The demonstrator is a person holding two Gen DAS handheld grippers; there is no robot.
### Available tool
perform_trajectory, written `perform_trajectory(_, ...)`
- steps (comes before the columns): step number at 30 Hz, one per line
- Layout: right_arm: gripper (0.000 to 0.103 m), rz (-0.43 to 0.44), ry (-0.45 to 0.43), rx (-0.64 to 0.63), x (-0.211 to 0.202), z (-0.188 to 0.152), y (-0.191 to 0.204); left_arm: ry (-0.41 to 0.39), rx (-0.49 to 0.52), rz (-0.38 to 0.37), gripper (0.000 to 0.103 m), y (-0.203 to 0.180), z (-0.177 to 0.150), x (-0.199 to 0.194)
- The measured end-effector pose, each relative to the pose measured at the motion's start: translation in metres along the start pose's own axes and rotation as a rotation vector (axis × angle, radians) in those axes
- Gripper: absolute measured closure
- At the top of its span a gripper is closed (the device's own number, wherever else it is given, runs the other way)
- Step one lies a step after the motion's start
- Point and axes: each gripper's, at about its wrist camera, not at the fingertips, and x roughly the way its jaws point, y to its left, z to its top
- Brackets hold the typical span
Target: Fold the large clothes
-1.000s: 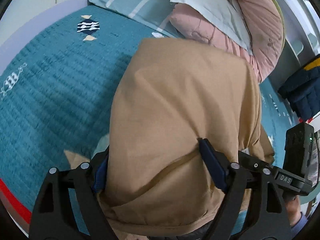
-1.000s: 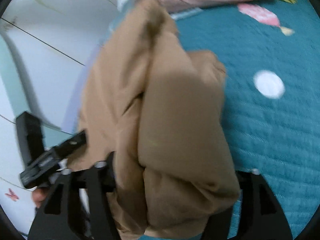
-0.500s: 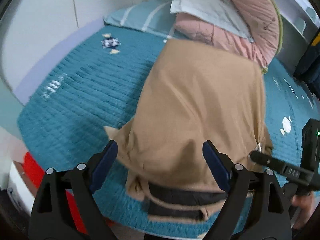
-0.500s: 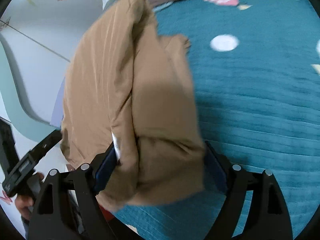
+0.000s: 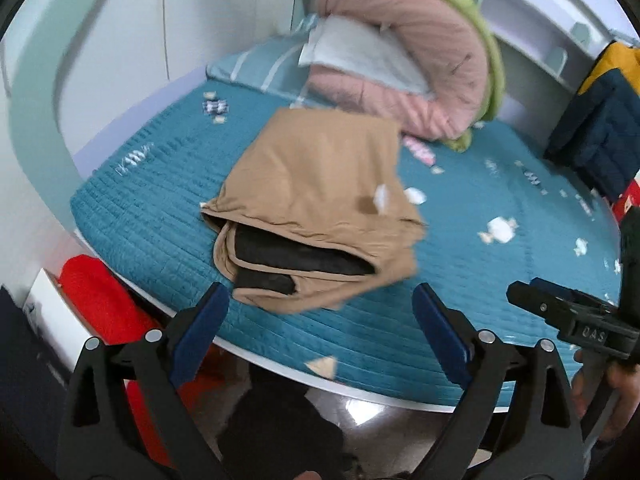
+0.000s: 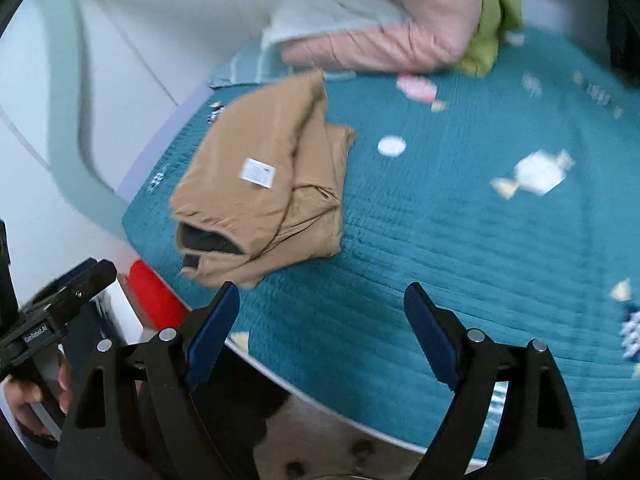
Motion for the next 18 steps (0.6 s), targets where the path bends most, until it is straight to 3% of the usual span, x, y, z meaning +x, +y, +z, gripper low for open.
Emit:
perform_trajectory(1,0.012,-0.017,-0.018,-0.022,-0.017,-0.007,0.002,-0.025,0.005,-0.001,0.008,-0.008,-0.003,-0.016)
perform_trajectory(9,0.008,-0.092,-0.263,-0.139,-0.152,-0.041,0.042,-0.197,0.064,0.036,0.005,-0.062,-0.015,-0.122)
perform_trajectory(15,0.008,-0.148,-0.422,-0.139,-0.214,-0.06,0.047,-0.316,0.087,0.055,0.005,-0.094,-0.023,-0.186)
perform_trajectory(18,0.008,-0.148,-0.458,-0.147,-0.239,-0.066,0.049,-0.364,0.122,0.05,0.005,-0.109,-0.027,-0.211)
